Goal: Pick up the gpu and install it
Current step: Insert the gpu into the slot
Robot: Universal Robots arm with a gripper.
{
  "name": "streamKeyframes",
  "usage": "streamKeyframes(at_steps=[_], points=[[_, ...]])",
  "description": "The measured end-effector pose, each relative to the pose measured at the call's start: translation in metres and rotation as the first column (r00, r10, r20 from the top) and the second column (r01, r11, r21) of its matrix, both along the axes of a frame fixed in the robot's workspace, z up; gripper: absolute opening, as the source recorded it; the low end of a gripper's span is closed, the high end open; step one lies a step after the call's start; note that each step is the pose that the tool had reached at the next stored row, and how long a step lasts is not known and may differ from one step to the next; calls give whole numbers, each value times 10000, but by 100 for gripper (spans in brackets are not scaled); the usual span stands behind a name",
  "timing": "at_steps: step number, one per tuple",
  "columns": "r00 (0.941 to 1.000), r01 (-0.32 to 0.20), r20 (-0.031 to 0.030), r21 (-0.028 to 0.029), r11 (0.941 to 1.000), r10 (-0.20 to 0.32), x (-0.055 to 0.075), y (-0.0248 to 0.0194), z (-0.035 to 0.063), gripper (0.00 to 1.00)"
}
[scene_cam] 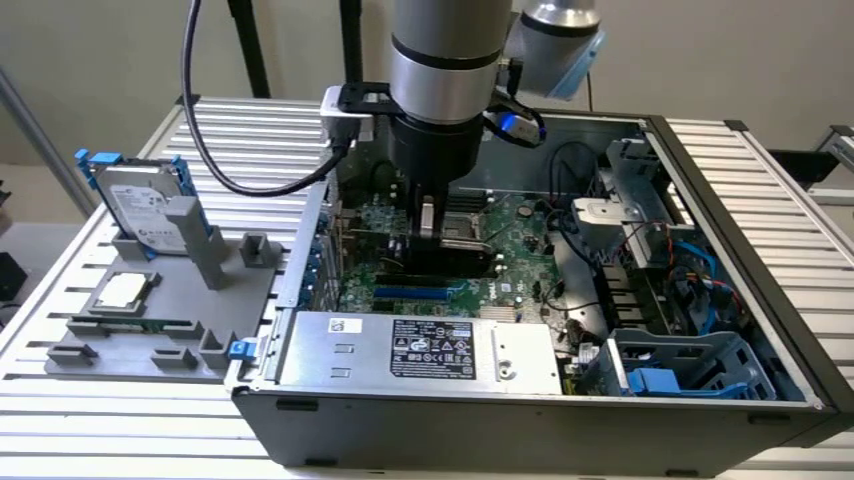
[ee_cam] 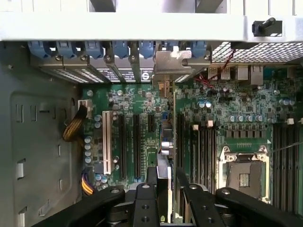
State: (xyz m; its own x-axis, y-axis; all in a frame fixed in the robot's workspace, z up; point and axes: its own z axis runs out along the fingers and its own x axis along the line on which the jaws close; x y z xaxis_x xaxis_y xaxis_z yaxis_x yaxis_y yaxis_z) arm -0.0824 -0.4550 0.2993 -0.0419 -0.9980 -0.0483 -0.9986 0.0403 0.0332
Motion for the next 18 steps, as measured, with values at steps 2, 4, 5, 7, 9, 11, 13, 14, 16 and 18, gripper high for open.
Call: streamKeyframes(at_steps=[2,4,5,7,9,11,13,14,16,18], points=[[10000,-1,17,-1,10000,1,-13,3,-36,0],[10000,0,39,0,10000,0,-20,10,-73,0],[10000,0,49,0,10000,0,-21,14,-92,0],[10000,-2,67,1,10000,2,-24,22,-129,0],[10000,-1,80,-1,10000,1,-29,27,-163,0],[10000,-1,96,0,10000,1,-39,31,-201,0],[9999,-1,106,0,10000,1,-51,35,-237,0],[9999,-1,107,0,10000,1,-60,37,-256,0],[9999,-1,108,0,10000,1,-82,41,-313,0],[9999,-1,108,1,10000,1,-87,41,-342,0]])
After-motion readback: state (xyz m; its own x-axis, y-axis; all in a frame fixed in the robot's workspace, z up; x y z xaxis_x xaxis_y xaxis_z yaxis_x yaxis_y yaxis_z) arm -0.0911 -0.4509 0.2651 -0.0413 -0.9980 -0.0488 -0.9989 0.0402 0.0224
